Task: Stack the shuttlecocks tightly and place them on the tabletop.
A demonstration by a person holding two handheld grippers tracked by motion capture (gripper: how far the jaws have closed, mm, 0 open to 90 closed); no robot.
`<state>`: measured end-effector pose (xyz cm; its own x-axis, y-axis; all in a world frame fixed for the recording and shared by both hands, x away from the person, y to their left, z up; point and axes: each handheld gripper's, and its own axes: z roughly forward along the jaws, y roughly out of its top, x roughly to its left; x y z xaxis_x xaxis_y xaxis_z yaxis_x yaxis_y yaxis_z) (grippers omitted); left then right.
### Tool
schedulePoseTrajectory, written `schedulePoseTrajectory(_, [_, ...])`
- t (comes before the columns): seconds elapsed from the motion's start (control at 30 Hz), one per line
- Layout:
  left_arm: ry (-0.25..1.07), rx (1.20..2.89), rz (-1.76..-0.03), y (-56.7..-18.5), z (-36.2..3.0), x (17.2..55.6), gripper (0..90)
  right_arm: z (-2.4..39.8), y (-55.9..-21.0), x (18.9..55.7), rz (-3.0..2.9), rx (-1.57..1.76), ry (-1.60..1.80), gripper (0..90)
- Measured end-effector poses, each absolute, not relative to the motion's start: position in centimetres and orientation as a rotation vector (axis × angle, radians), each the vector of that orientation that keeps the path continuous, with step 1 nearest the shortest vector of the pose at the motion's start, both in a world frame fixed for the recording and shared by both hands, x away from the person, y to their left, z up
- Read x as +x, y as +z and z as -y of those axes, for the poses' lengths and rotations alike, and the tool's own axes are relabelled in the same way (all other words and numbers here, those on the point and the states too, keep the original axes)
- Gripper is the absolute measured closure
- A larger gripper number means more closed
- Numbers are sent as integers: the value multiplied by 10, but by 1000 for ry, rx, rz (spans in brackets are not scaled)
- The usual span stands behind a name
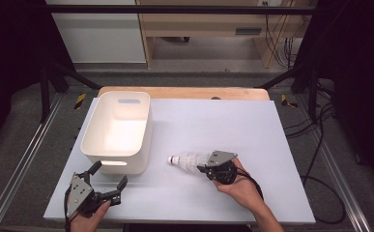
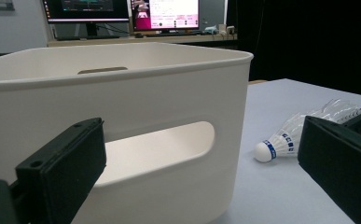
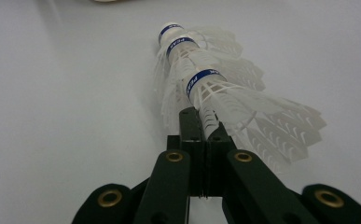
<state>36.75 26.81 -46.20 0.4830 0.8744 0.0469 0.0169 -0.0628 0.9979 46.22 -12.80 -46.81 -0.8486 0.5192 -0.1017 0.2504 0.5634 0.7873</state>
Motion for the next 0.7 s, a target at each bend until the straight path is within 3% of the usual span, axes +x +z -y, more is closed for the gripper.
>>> schedulePoseTrajectory(0.7, [852,1475,-821,-462,-267,368,11,115,-473,469,-2496,616,1185,896])
